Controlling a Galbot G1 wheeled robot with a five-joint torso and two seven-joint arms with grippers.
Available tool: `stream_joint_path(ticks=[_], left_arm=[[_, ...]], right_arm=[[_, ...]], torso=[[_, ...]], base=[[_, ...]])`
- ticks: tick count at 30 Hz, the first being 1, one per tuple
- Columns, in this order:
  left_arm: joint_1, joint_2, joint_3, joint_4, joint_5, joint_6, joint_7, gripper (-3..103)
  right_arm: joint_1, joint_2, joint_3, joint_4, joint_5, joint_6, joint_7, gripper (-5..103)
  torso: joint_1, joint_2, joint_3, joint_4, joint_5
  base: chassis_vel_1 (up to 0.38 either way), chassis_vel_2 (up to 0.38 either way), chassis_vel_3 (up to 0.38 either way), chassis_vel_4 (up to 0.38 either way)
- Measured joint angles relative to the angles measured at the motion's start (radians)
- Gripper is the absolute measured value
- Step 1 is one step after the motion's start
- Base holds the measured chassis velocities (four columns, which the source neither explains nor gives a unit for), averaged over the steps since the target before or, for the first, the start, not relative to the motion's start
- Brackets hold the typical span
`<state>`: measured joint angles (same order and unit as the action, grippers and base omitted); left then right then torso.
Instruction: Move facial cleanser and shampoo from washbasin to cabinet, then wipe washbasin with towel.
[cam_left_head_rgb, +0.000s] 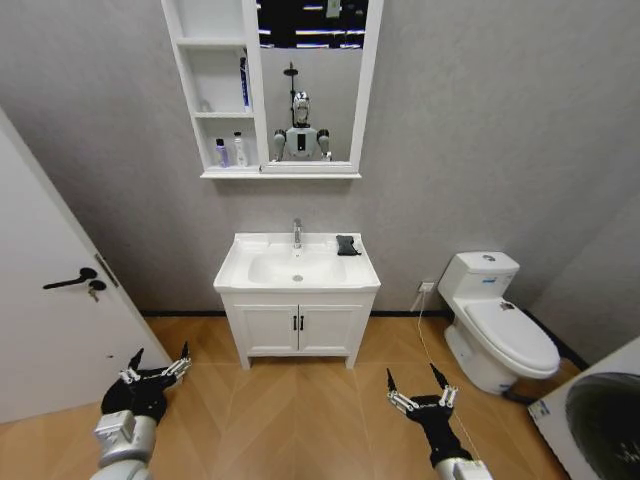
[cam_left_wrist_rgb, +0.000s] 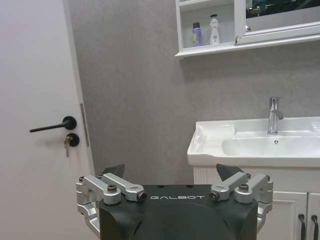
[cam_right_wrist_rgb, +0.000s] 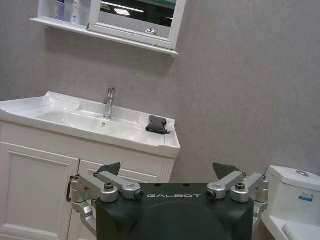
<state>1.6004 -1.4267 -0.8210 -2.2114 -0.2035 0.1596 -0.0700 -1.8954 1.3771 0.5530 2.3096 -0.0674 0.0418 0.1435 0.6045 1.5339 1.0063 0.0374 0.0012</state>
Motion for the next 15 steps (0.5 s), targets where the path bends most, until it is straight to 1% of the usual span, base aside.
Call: stream_joint_path(ticks=[1,3,4,5,6,7,8,10,13,14,15], left_arm=[[0.0,0.0,0.0,0.0,0.0,0.0,0.0,100],[0.0,0.0,0.0,0.0,0.0,0.0,0.0,100],[0.0,0.0,0.0,0.0,0.0,0.0,0.0,100],[0.0,0.0,0.0,0.0,0.0,0.0,0.0,100],[0.0,0.0,0.0,0.0,0.0,0.0,0.0,100],[0.0,0.0,0.0,0.0,0.0,0.0,0.0,100],[0.0,0.0,-0.001,0.0,0.0,0.0,-0.001,100],[0.0,0.0,0.0,0.0,0.0,0.0,0.0,100],[0.0,0.0,0.0,0.0,0.0,0.0,0.0,100],[0.0,0.0,0.0,0.0,0.0,0.0,0.0,100],[0.0,0.0,0.0,0.0,0.0,0.0,0.0,100]], right_arm=[[0.002,0.0,0.001,-0.001,-0.001,0.004,-0.015,100],[0.004,0.001,0.002,-0.003,-0.002,0.015,-0.03,100],[0.016,0.001,0.008,-0.014,-0.002,0.045,-0.065,100],[0.022,0.002,0.011,-0.02,-0.001,0.058,-0.072,100],[0.042,0.002,0.021,-0.037,-0.005,0.097,-0.084,100],[0.042,0.002,0.021,-0.037,-0.005,0.097,-0.084,100],[0.048,0.001,0.026,-0.044,-0.012,0.109,-0.087,100],[0.051,0.0,0.032,-0.05,-0.019,0.118,-0.089,100],[0.051,0.0,0.033,-0.051,-0.02,0.119,-0.089,100],[0.052,0.0,0.033,-0.051,-0.021,0.119,-0.089,100],[0.052,0.0,0.033,-0.051,-0.021,0.119,-0.089,100]], torso=[[0.0,0.0,0.0,-0.0003,-0.0025],[0.0,0.0,0.0,-0.0006,-0.0027],[0.0,0.0,0.0,0.0002,0.0003],[0.0,0.0,0.0,0.0,0.0004],[-0.001,0.0,0.0,0.0004,-0.0024],[-0.001,0.0,0.0,0.0004,-0.0024],[-0.001,0.001,-0.001,0.0008,-0.0015],[-0.001,0.001,0.0,-0.001,-0.0006],[-0.001,0.001,-0.001,-0.0006,-0.0009],[-0.001,0.001,0.0,-0.0006,-0.0018],[0.0,0.0,0.0,-0.0001,-0.0004]], base=[[0.313,-0.376,-0.318,0.381],[0.326,-0.356,-0.318,0.381],[0.31,-0.337,-0.345,0.374],[0.31,-0.337,-0.345,0.313],[0.241,-0.326,-0.276,0.269],[0.241,-0.326,-0.276,0.269],[0.241,-0.032,-0.226,0.269],[0.113,-0.071,-0.196,0.115],[0.056,-0.074,-0.119,0.072],[-0.025,-0.057,0.008,0.039],[-0.038,-0.017,0.052,-0.03]])
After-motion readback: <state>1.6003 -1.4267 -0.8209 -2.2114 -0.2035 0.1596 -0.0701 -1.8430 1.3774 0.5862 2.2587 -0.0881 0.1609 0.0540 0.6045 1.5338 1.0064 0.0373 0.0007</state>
